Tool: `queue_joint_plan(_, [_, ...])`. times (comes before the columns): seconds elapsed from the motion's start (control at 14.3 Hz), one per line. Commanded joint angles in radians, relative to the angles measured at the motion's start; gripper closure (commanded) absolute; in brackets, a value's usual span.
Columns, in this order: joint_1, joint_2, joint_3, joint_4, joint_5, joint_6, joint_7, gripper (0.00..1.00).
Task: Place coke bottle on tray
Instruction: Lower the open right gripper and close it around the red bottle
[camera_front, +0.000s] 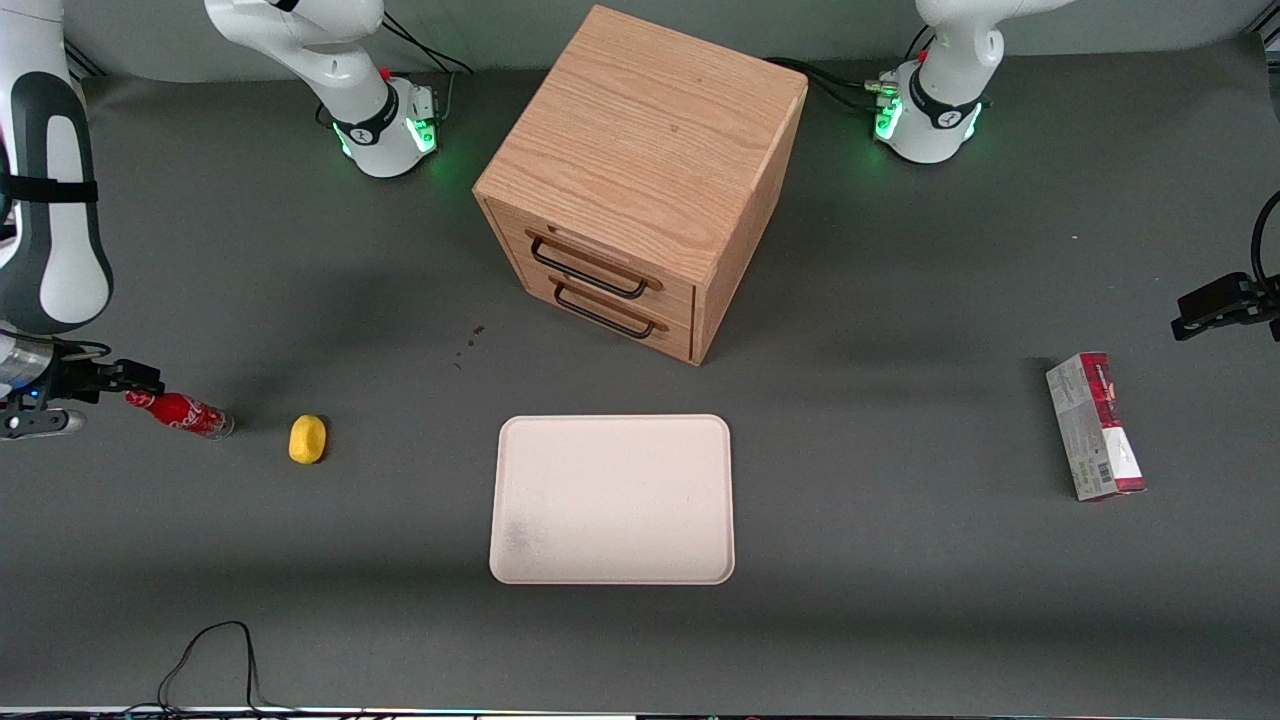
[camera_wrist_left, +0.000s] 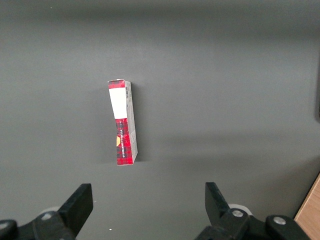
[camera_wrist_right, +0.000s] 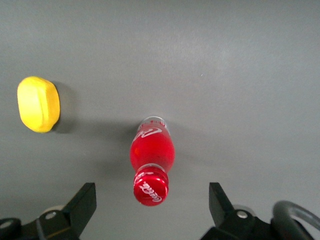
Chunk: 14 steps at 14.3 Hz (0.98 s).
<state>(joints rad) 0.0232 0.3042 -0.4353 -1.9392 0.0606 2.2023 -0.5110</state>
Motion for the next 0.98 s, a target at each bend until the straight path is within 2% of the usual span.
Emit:
queue_joint_plan(0.0, [-0.002,-0.008,-0.005,-0.021,0.027,0.022,-0.041,0.0])
queue_joint_plan(0.28, [-0.003,0.019,-0.003,-0.004,0.048,0.022,-0.109,0.0])
queue_joint_plan(0.49, [-0.003,0.041,-0.005,0.003,0.094,0.022,-0.161,0.0])
queue_joint_plan(0.91, [-0.003,0.05,-0.005,0.032,0.096,0.017,-0.17,0.0])
